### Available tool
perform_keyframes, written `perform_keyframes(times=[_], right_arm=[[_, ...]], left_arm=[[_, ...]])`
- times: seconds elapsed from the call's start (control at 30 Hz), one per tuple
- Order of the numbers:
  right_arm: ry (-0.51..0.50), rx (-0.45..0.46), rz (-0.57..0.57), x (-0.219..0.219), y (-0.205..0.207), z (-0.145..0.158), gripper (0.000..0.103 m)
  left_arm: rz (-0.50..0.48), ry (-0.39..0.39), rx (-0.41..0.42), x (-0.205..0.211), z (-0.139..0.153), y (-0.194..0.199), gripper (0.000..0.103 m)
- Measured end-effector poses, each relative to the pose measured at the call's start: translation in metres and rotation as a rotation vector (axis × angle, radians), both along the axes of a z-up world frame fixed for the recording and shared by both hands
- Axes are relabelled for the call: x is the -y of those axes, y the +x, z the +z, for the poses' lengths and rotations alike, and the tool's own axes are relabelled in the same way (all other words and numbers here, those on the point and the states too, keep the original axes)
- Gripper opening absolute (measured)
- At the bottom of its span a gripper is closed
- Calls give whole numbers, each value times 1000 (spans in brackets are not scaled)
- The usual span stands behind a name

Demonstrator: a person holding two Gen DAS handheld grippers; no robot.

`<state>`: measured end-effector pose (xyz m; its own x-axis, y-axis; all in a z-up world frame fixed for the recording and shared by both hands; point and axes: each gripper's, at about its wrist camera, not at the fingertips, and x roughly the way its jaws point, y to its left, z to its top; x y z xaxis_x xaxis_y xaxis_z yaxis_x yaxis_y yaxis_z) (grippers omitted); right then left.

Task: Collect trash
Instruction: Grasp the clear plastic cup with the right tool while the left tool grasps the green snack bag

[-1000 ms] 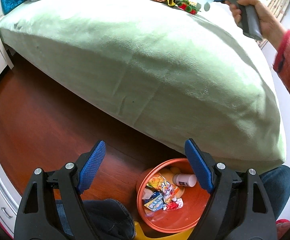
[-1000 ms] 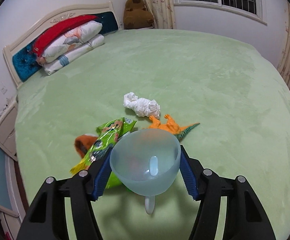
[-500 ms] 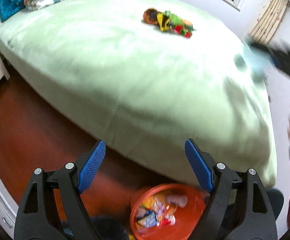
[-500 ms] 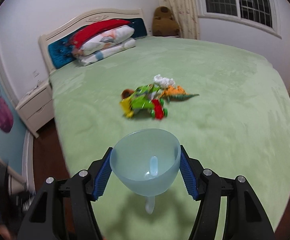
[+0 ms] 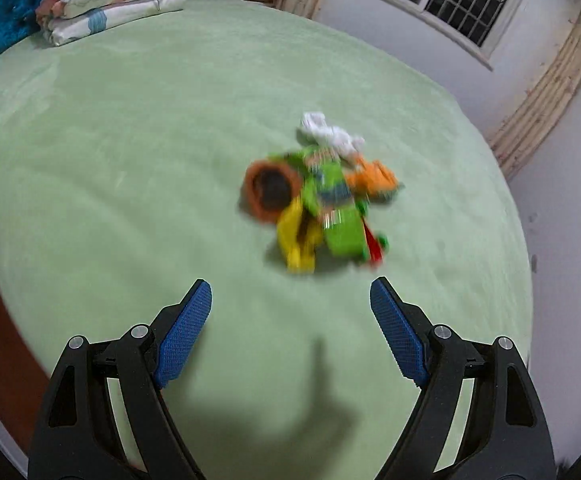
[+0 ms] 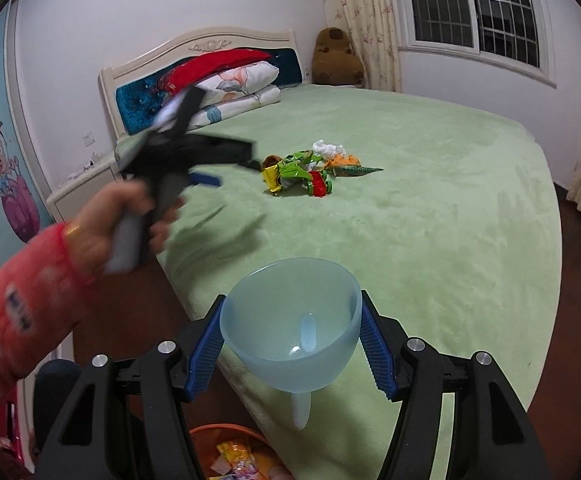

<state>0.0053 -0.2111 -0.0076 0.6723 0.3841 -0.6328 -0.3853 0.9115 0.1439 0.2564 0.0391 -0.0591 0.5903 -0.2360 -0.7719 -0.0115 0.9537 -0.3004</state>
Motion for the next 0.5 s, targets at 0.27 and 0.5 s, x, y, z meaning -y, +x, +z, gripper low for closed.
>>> perform_keyframes(times=[0.27,0.5], right_arm=[[26,-22,-25,7,1,-16,62],[35,-52,-26,7,3,-28,62]], left_arm=[[25,-41,-140,11,-28,72,79],[32,-109,-168,27,-33,81,67]])
